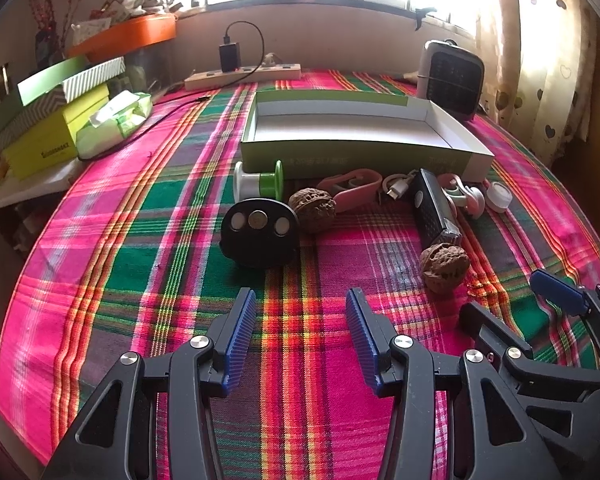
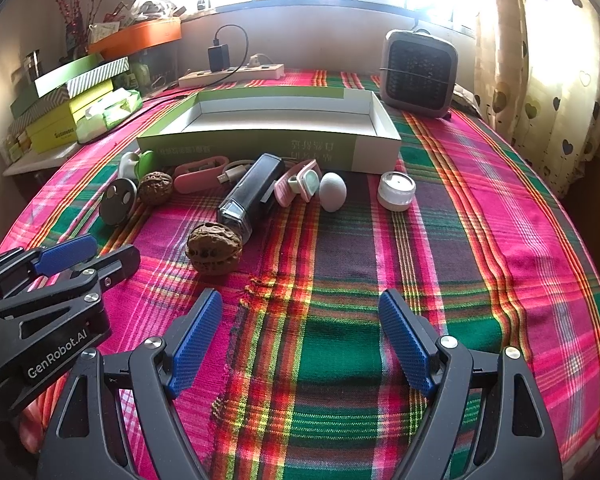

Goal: Organize objects
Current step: 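Move both tools toward the walnut and the black dotted disc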

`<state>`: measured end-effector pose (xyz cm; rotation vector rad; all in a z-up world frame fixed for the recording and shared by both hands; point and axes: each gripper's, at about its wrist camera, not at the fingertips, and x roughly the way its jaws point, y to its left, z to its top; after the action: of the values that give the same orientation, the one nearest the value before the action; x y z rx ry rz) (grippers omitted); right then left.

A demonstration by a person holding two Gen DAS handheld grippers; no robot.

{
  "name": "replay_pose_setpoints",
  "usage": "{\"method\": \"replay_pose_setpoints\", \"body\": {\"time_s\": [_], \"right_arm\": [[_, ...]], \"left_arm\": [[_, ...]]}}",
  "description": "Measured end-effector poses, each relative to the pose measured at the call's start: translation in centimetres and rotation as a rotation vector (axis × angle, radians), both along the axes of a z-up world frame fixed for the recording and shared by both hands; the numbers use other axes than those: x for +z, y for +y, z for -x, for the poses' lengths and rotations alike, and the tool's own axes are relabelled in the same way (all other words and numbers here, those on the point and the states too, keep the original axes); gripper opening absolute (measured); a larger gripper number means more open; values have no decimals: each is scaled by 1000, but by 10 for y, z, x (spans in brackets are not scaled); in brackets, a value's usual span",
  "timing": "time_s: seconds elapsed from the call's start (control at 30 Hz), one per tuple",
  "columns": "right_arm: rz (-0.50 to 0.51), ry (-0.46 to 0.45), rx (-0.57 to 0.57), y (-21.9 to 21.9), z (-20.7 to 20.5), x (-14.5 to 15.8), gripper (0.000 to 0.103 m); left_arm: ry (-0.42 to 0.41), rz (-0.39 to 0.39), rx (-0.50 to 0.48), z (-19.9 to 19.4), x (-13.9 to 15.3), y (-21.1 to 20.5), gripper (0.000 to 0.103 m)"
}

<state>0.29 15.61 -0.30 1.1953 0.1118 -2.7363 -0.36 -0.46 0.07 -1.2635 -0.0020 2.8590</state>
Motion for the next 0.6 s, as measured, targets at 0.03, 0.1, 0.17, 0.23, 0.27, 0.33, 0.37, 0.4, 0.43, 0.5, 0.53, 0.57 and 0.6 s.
{"method": "replay_pose_setpoints", "body": {"time_s": [0.03,0.1,0.17,0.23,0.27,0.33,0.37,0.4,0.43,0.5,0.53,0.57,0.6], "right_arm": [[0,-1,-1,1,0,1,81],[1,-3,-4,-2,4,3,81],[-2,-5,-7,0,2,3,81],[-1,-5,-8,1,1,3,81],[-1,-4,-8,1,1,4,81],[-2,-5,-7,0,1,4,81],[-2,-5,-5,-1,1,3,81],[-2,-5,-4,-1,0,3,81],[-2,-4,-4,-1,0,3,81],[-3,-4,-1,-2,0,3,81],[-3,-3,3,-3,-1,3,81],[-1,-4,4,-4,0,3,81],[0,-4,3,-4,-1,3,81]], "left_arm": [[1,1,-3,0,0,0,46],[0,0,-2,-1,0,1,46],[-1,-1,-4,-1,0,1,46],[-3,-3,-9,-1,0,1,46],[-2,-4,-11,-1,0,0,46],[-2,-2,-12,-2,0,1,46],[-2,-3,-13,-2,-1,0,46],[-1,-4,-12,-2,0,0,46],[0,-5,-11,-2,-1,1,46],[0,-1,-12,-2,0,1,46],[0,-1,-15,-2,0,1,46],[-2,-2,-15,-2,0,0,46],[-4,-5,-16,-2,0,-1,46]]}}
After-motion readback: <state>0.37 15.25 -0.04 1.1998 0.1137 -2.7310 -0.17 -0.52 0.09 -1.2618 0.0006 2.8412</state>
